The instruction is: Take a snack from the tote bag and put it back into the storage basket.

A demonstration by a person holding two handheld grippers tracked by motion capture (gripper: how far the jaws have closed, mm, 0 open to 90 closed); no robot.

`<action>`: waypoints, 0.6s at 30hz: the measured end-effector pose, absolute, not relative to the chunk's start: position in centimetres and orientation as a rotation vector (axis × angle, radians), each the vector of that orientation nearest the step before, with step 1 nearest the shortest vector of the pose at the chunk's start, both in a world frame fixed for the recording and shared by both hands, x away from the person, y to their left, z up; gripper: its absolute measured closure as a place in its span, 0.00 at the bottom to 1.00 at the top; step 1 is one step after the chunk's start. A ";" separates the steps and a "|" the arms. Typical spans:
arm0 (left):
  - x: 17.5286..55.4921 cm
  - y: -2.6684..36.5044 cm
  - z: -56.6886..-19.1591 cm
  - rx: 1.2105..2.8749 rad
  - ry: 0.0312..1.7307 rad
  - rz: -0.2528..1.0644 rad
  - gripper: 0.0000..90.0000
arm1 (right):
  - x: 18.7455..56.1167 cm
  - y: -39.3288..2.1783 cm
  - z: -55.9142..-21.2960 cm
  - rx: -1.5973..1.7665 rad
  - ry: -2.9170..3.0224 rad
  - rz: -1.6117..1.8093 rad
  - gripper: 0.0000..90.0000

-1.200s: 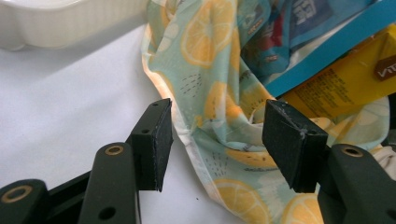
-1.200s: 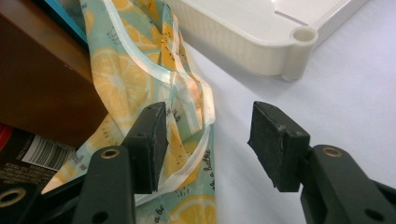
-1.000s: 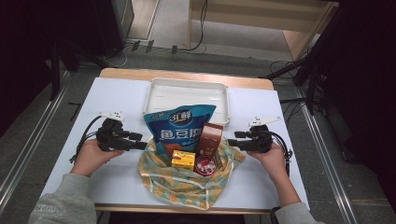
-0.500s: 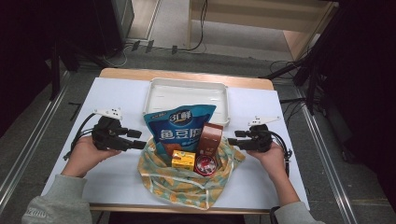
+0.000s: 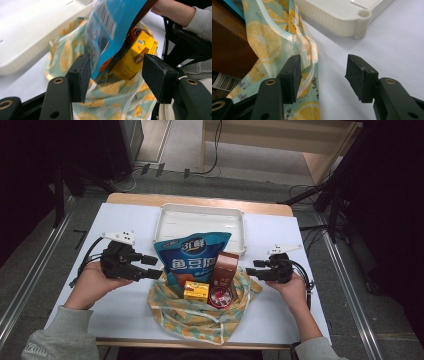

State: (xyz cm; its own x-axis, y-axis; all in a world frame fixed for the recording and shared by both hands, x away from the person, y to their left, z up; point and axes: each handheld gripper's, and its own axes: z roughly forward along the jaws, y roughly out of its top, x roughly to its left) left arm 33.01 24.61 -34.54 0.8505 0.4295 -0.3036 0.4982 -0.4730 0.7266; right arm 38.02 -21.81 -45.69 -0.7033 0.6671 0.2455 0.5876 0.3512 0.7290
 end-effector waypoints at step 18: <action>34.4 22.5 -31.1 2.140 0.629 -0.065 0.47 | 37.8 -21.7 -45.7 1.171 2.513 1.284 0.51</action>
State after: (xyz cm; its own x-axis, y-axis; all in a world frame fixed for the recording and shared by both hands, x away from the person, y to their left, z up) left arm 34.41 22.51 -31.11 0.8704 0.4133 -0.2675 0.4592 -0.4852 0.7441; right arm 37.78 -21.73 -45.75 -0.7031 0.6654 0.2507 0.5930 0.3542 0.7231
